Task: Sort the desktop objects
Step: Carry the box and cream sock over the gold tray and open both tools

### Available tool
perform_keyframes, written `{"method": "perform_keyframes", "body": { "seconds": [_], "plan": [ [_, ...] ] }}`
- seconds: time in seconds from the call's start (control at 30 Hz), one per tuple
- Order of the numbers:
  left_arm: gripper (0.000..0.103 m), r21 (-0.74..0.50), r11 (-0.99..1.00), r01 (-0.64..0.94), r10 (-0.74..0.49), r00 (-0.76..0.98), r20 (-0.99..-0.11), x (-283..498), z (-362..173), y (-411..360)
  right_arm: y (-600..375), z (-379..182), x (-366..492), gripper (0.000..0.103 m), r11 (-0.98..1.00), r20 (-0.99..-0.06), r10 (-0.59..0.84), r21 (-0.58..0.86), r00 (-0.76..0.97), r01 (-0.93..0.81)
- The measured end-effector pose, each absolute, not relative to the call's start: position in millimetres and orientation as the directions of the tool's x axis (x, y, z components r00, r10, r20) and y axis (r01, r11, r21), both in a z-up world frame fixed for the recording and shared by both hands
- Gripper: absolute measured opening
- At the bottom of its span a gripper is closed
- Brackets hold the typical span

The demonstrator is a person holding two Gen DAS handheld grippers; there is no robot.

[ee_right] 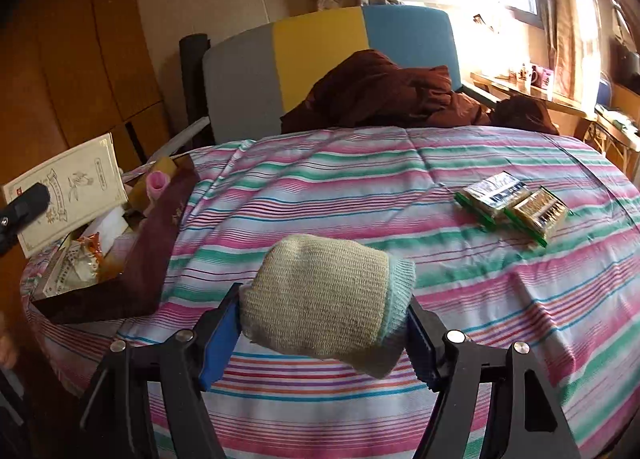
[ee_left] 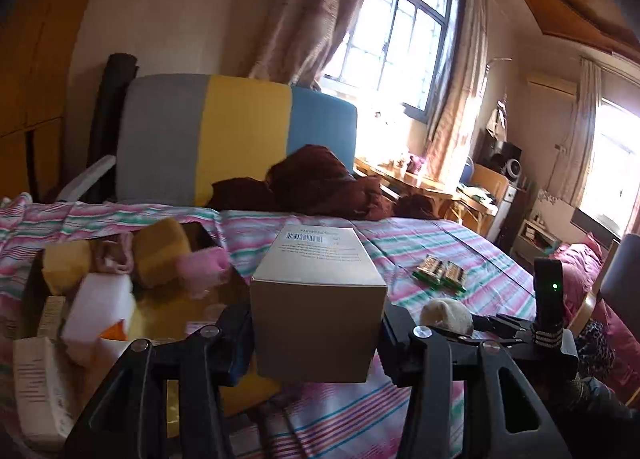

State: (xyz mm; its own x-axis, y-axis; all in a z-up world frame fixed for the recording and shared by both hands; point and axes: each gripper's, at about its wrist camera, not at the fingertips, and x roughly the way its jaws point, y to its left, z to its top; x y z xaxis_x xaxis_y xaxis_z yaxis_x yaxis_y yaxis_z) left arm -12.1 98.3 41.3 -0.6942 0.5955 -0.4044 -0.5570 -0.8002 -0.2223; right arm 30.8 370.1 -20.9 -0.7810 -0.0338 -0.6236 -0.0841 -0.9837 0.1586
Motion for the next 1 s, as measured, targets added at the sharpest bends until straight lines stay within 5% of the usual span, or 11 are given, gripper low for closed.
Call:
{"method": "perform_keyframes", "body": {
  "seconds": [0.4, 0.87, 1.0],
  "plan": [
    [0.051, -0.262, -0.945, -0.197, 0.294, -0.863, -0.41, -50.1, 29.5, -43.2, 260.7, 6.5, -6.5, 0.073, -0.972, -0.582, -0.23, 0.104, -0.78, 0.209],
    [0.051, -0.366, -0.927, -0.085, 0.272, -0.823, -0.498, -51.7, -21.0, -42.0, 200.9, 35.6, -51.3, 0.073, -0.93, -0.541, -0.319, 0.02, -0.778, 0.367],
    [0.058, -0.384, -0.921, -0.069, 0.278, -0.808, -0.52, -46.5, -32.7, -40.7, 175.4, 30.0, -79.5, 0.073, -0.91, -0.568, -0.34, -0.003, -0.749, 0.415]
  ]
}}
